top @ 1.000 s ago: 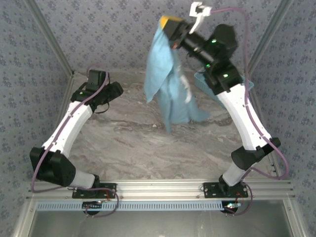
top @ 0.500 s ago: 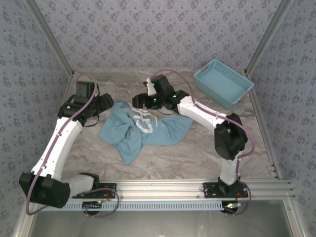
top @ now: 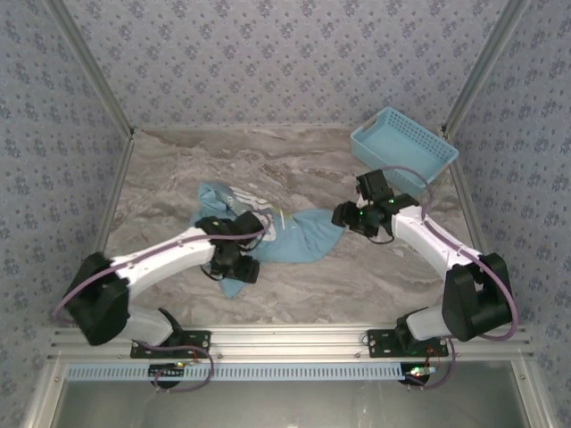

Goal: Fold and stack the t-shirts

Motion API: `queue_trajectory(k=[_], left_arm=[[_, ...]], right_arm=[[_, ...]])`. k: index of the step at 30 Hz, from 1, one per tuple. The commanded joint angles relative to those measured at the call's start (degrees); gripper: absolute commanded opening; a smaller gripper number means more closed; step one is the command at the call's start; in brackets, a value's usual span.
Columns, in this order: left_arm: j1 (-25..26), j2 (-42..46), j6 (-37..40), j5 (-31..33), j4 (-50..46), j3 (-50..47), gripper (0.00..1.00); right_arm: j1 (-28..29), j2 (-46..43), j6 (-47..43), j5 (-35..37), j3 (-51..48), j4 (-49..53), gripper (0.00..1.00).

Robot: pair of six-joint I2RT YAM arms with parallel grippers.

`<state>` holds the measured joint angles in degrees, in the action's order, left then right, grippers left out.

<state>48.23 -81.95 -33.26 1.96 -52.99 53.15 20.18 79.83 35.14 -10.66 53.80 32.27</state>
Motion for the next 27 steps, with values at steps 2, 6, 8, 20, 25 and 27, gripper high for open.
queue_trajectory(k=[2,6,8,20,25,27], left_arm=[[2.4,-8.0,-6.0,8.9,-2.4,0.6,0.71],[2.4,-12.6,-7.2,12.1,0.2,0.2,0.66],[2.1,-14.2,-7.8,13.5,1.0,0.2,0.54],[-1.6,-2.6,-7.8,17.3,-3.0,8.0,0.00],[-9.0,7.4,-7.4,12.5,-3.2,12.4,0.00],[-13.9,11.1,-6.7,7.8,-0.7,13.9,0.00]], right_arm=[[-0.4,-0.5,3.1,0.3,-4.1,0.7,0.63],[0.3,2.9,6.7,-2.3,-5.5,-3.8,0.63],[1.5,5.2,7.7,-2.8,-4.7,-4.6,0.63],[6.6,17.2,15.9,-6.5,-1.9,-12.5,0.11],[6.1,10.8,14.0,-0.7,2.3,-8.8,0.00],[5.4,6.9,11.2,2.1,5.6,-5.7,0.00]])
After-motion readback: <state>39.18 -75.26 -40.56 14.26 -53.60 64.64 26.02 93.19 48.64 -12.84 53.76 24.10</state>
